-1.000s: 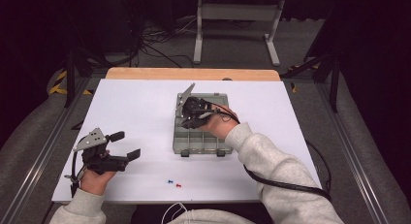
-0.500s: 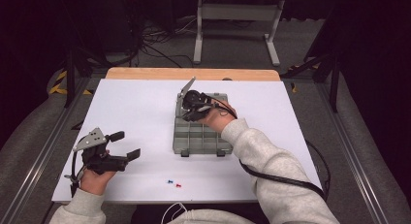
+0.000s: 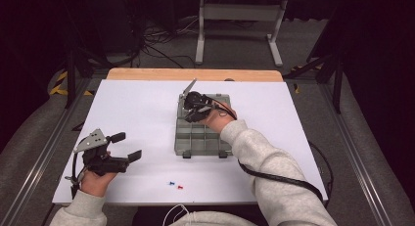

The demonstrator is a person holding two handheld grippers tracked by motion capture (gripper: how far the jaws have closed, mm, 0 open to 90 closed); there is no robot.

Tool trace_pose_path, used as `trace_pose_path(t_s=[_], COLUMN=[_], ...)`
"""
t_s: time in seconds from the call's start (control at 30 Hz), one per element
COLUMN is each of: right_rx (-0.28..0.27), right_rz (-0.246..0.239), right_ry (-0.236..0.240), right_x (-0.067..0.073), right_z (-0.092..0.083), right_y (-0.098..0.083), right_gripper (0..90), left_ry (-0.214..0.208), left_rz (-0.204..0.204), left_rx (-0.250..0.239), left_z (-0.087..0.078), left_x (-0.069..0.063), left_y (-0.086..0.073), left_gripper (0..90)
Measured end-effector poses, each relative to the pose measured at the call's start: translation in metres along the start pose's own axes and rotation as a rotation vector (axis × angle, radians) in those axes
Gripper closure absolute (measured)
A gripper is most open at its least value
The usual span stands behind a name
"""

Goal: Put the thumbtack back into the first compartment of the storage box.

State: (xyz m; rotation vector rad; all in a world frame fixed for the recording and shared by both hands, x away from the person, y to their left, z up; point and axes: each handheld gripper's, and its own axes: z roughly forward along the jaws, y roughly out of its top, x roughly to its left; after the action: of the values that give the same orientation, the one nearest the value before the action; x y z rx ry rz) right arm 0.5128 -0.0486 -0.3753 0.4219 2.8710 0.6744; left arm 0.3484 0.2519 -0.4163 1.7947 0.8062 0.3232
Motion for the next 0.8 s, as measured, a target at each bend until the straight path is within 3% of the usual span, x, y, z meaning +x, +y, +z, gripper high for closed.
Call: trace_pose_path(t_s=[0.63,0.8], right_rx=[0.041,0.028], right_rz=[-0.007,-0.005], right_ry=[0.032,0.037], right_x=[0.009,0.01], right_z=[0.023,0.023], right_y=[-0.003,-0.003], right_gripper=[84.0,77.6], left_ry=[0.0,0.0], left_rz=[0.004,0.002], left_rx=[0.004,0.0], left_z=[0.0,0.0], left_x=[0.0,0.0], left_y=[0.0,0.0], left_gripper=[5.8,5.8])
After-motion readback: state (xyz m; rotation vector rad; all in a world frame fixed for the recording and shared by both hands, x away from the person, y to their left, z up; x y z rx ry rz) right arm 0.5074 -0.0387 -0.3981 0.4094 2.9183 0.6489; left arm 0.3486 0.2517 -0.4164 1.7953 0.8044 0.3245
